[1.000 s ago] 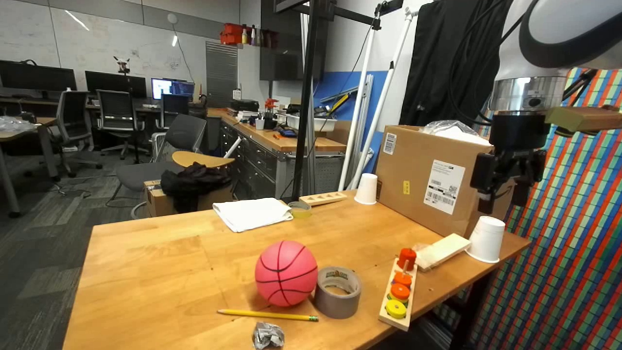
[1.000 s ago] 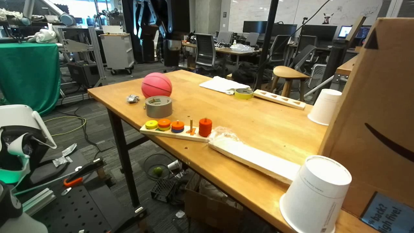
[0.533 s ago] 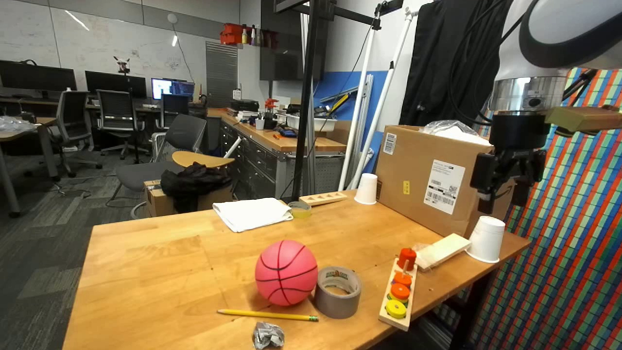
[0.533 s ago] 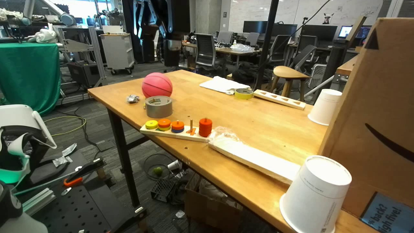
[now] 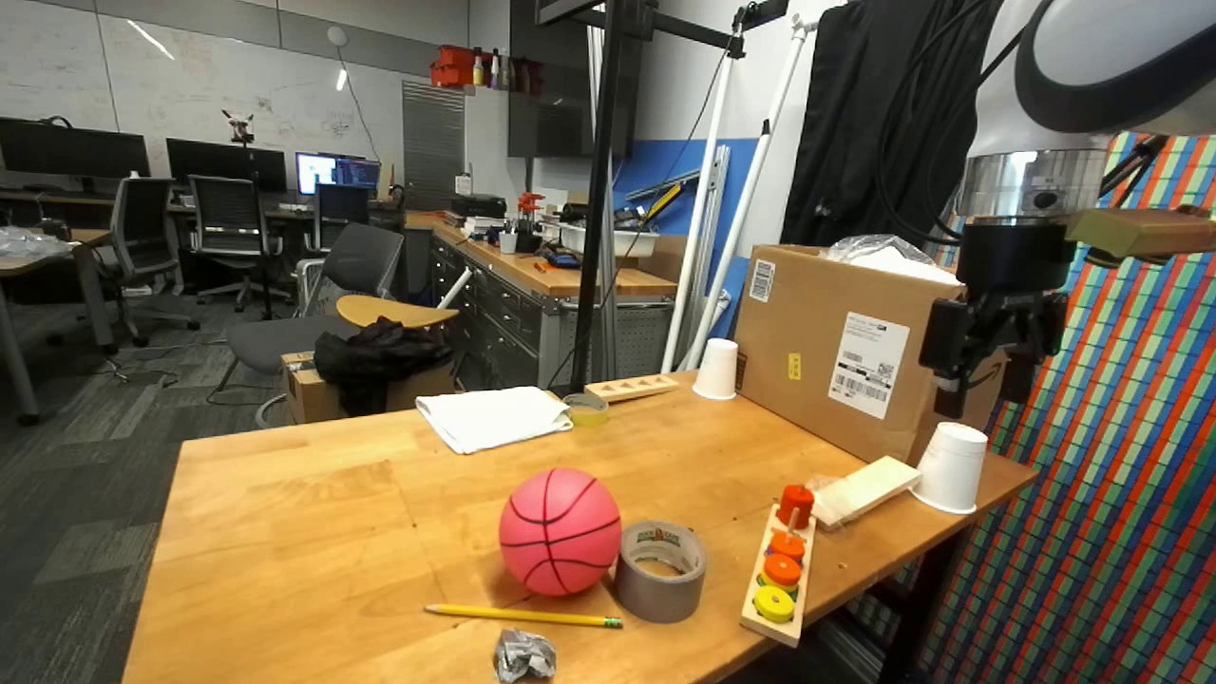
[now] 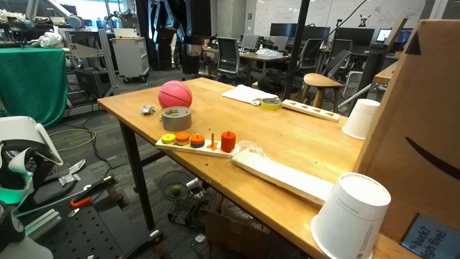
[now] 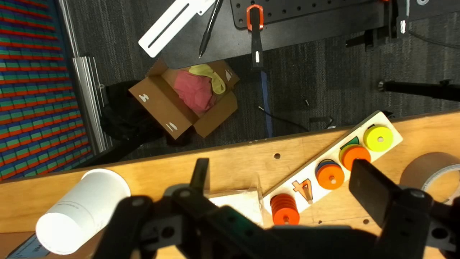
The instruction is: Push the basketball between the two cups
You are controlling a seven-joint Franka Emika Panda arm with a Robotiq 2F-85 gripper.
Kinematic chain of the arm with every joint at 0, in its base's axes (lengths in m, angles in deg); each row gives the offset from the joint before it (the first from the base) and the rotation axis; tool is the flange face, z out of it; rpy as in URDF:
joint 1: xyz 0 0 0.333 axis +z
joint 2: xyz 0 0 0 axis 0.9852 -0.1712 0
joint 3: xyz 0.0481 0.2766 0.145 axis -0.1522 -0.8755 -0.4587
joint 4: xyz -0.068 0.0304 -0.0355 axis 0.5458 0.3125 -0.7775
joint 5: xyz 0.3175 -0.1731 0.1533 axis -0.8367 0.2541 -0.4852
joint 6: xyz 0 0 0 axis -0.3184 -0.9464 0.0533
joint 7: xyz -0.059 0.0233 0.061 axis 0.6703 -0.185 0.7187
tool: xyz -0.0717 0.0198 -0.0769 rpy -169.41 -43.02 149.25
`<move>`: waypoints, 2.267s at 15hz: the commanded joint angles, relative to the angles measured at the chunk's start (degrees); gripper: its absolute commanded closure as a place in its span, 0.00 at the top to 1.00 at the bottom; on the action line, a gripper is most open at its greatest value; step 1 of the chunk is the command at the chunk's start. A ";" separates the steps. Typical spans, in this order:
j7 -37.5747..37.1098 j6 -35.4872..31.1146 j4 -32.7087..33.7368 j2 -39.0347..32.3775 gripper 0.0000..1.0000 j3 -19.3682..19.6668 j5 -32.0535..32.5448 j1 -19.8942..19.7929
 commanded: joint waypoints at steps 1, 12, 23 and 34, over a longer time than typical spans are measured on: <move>-0.35 0.18 0.11 0.00 1.00 0.52 0.32 0.67; -1.75 -4.29 -5.08 3.77 1.00 -3.30 -0.98 5.13; 9.70 -18.80 -9.96 -0.16 1.00 -9.27 -0.67 20.66; 26.06 -25.58 5.88 -20.91 1.00 -14.53 1.20 30.27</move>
